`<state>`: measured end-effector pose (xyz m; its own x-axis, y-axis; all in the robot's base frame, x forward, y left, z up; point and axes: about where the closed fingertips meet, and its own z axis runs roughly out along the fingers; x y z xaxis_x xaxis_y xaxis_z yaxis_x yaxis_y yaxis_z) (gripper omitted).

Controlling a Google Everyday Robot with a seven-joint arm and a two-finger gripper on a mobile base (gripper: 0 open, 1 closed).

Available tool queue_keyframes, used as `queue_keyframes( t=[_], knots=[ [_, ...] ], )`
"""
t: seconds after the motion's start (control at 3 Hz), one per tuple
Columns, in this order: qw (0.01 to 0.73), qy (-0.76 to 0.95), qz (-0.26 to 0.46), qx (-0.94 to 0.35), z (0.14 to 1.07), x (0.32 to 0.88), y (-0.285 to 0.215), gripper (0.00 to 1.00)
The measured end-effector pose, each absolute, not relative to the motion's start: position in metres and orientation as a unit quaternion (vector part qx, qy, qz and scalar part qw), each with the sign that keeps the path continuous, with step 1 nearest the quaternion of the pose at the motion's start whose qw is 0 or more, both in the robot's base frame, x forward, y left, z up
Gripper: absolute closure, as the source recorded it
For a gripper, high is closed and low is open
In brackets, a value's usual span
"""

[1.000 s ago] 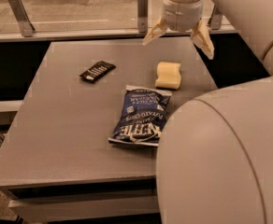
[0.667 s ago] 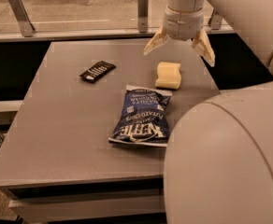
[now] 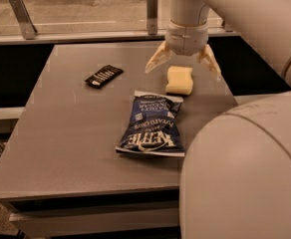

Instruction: Pick sponge

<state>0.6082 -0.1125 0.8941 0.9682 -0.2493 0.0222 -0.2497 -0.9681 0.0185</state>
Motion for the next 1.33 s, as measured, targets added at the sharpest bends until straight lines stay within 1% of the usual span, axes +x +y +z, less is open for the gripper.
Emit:
queue_keyframes(
  t=[0.33,1.0,1.33],
  knots=[
    [0.001,-0.115,0.004,0.993,0.895,0.609,-0.099,0.0],
    [-0.026,-0.129,0.015,0.991,0.909,0.632,-0.08,0.0],
    [-0.019,-0.142,0.009,0.99,0.896,0.641,-0.08,0.0]
  ],
)
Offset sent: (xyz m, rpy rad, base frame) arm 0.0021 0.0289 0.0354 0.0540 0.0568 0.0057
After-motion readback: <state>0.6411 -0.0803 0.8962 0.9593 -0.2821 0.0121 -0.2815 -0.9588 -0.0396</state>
